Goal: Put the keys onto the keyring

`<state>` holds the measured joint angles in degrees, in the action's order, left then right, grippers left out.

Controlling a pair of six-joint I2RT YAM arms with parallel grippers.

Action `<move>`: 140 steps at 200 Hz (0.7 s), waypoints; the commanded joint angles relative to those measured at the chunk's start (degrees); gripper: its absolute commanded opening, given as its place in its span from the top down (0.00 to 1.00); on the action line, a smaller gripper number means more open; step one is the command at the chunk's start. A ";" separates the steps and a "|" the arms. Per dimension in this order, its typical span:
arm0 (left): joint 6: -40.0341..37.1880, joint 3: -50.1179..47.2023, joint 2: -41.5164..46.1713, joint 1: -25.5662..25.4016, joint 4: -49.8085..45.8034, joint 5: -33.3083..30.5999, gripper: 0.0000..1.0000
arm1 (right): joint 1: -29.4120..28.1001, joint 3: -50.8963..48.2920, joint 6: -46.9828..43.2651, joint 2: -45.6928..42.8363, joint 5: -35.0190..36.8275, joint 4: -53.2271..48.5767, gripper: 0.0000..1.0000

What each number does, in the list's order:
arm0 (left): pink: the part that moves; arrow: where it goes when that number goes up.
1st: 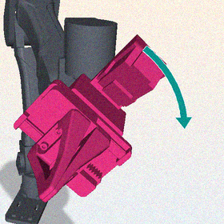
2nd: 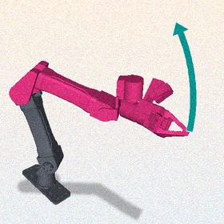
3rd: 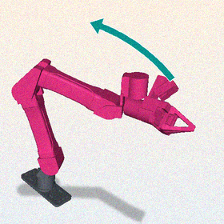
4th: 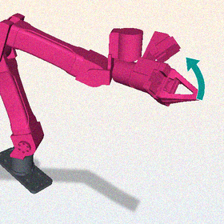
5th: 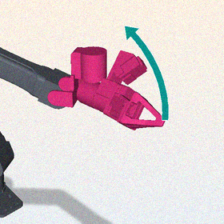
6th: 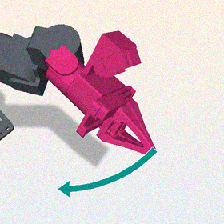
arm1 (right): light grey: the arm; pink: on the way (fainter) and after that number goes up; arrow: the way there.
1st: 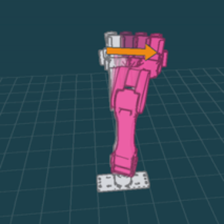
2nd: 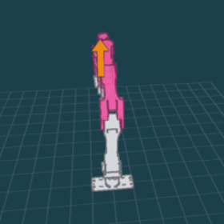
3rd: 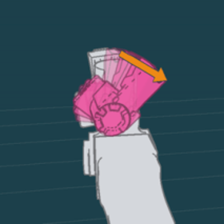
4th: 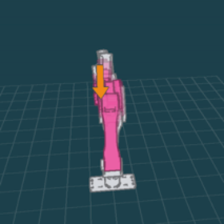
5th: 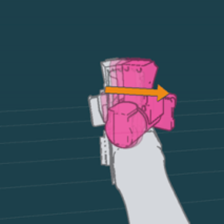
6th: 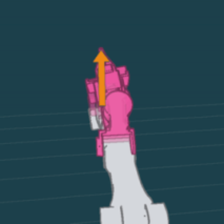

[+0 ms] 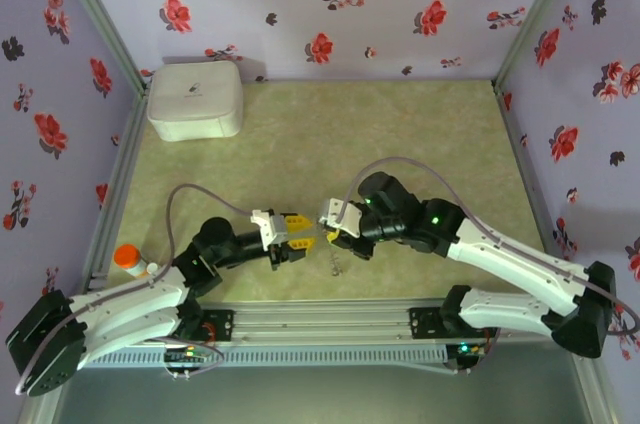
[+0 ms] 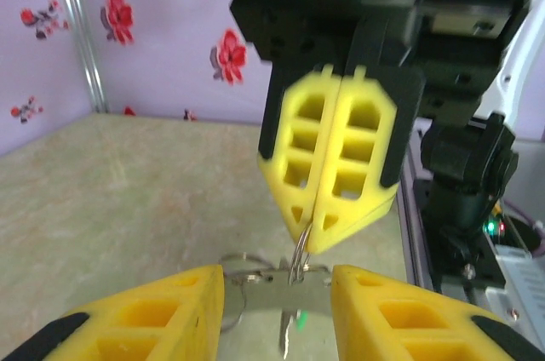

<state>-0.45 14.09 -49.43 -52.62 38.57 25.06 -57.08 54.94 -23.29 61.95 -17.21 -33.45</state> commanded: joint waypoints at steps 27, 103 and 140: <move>-2.11 2.70 -3.13 -0.29 -5.08 2.67 0.65 | -4.33 7.53 -5.87 4.22 7.33 -7.42 1.00; -1.59 4.43 -4.66 -0.38 -3.23 4.09 0.85 | -7.50 11.28 -8.33 9.13 11.74 -10.31 1.00; -1.28 4.38 -4.74 -0.37 -3.06 4.46 0.91 | -8.05 11.57 -8.40 9.72 11.41 -9.89 1.00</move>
<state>-1.74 16.43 -54.43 -52.77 33.56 28.14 -64.14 64.73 -30.46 71.37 -6.17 -42.41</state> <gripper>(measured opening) 0.114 0.065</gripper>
